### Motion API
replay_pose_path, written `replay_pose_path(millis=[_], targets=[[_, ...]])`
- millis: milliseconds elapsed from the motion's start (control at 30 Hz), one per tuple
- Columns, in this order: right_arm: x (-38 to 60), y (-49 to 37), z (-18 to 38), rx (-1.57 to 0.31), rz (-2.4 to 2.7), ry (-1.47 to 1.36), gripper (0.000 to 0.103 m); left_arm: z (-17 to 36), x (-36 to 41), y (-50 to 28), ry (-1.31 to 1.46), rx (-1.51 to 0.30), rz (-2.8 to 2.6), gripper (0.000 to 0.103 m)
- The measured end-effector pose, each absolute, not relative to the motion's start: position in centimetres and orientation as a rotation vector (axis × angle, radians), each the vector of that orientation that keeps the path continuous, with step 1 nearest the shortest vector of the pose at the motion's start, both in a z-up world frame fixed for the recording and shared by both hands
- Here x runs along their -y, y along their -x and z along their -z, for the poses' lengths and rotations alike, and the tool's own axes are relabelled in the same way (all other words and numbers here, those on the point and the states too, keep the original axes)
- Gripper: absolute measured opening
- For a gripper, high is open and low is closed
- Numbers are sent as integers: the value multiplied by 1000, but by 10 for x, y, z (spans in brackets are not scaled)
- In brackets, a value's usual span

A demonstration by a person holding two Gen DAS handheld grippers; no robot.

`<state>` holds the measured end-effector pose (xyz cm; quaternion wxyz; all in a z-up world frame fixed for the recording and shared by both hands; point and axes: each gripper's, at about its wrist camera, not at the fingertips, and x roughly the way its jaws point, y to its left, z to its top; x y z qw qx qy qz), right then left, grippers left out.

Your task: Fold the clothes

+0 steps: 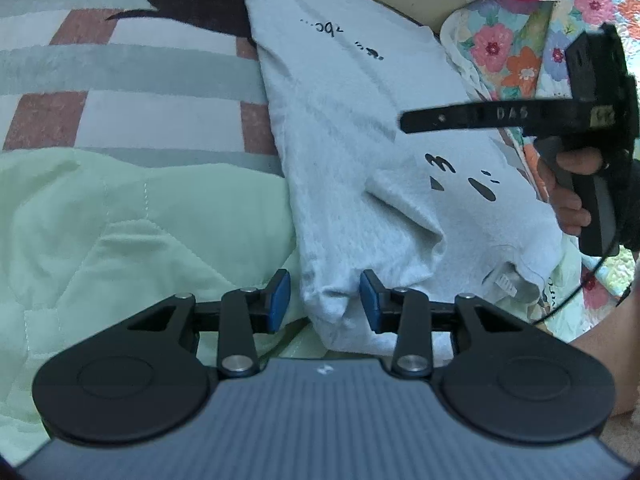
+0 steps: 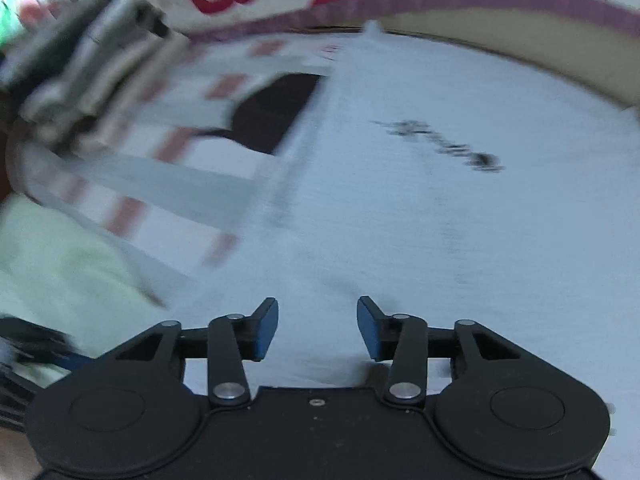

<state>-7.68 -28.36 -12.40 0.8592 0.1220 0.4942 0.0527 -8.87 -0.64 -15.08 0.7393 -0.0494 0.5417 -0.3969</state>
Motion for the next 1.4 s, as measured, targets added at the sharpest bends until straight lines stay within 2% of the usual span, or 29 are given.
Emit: replay_pose_path(millis=[33,67,167,333,567,733,967,1067,1167,1200,1233,1267,1300,1333,1400], targets=[[279,75,124,-1026,-149,-280,52,150,7,90,104,-1180,875,28],[272,72,127,-1029,-183,-266,53,148,8,91,96,-1169,883,16],[250,60,140,-1050,-281,-193,53,144,13,96,32,-1132,891,15],[223,44,157,-1215,-345,24,53,142,10,99,28,-1137,880,14],[254,86,137,-1371,-437,-64,51,143,-2,113,44,-1174,952,14],[261,117,137,-1464,-413,-5,50,143,2,112,31,-1159,950,14],[264,104,112,-1256,-356,-149,52,145,4,108,12,-1096,903,27],[245,86,120,-1256,-413,-198,55,147,13,109,-43,-1056,887,28],[221,74,132,-1286,-435,-138,56,144,13,113,-55,-1035,903,26],[217,75,133,-1286,-432,-89,55,143,13,115,-67,-1023,902,21],[213,76,134,-1283,-429,-47,54,141,13,117,-80,-1011,900,13],[216,80,130,-1267,-428,-53,39,140,13,119,-92,-1000,898,11],[219,85,127,-1251,-428,-59,10,138,11,120,-94,-990,894,10],[222,89,123,-1236,-425,-67,5,136,10,121,-96,-981,891,10],[238,101,116,-1219,-389,-125,5,131,8,124,-101,-962,884,9]])
